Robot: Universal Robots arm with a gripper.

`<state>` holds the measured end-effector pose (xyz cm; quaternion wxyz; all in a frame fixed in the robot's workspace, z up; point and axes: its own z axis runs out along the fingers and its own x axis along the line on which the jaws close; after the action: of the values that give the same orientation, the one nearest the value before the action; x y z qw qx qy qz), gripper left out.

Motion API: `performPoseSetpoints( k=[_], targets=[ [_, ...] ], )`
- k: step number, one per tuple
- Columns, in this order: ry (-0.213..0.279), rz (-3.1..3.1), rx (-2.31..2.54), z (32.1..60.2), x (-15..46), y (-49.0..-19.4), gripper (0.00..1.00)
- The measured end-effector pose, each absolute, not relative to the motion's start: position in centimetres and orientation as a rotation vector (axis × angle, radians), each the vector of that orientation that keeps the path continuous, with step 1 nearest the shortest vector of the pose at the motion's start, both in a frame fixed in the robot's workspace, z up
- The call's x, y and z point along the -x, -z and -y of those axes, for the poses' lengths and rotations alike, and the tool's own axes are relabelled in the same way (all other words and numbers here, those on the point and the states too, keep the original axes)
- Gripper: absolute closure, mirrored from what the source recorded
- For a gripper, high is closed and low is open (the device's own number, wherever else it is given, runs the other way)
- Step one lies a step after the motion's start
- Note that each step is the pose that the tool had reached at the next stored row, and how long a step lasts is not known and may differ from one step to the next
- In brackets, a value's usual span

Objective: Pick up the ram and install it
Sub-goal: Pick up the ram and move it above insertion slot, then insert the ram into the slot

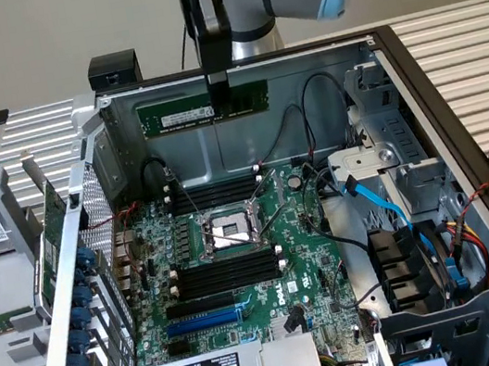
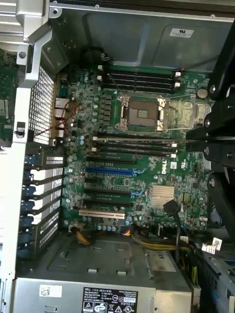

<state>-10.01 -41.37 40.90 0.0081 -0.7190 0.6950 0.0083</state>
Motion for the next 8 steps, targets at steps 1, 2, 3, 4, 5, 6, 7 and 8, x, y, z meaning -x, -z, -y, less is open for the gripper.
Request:
performPoseSetpoints(
  k=[1,2,3,4,5,6,7,8],
  targets=[
    [-0.026,-2.172,2.247,41.0,9.9,-40.7,0.87],
    [-0.028,-2.173,2.249,40.9,9.9,-40.6,0.87],
    [-0.031,-2.173,2.249,40.8,9.9,-40.4,0.87],
    [-0.033,-2.172,2.248,40.7,10.0,-40.2,0.87],
    [-0.034,-2.172,2.247,40.7,10.0,-40.1,0.87],
    [-0.033,-2.172,2.247,40.7,10.1,-39.9,0.87],
    [-0.033,-2.171,2.247,40.7,10.4,-39.8,0.87],
    [-0.032,-2.171,2.246,40.6,10.6,-39.6,0.87]
  ],
)
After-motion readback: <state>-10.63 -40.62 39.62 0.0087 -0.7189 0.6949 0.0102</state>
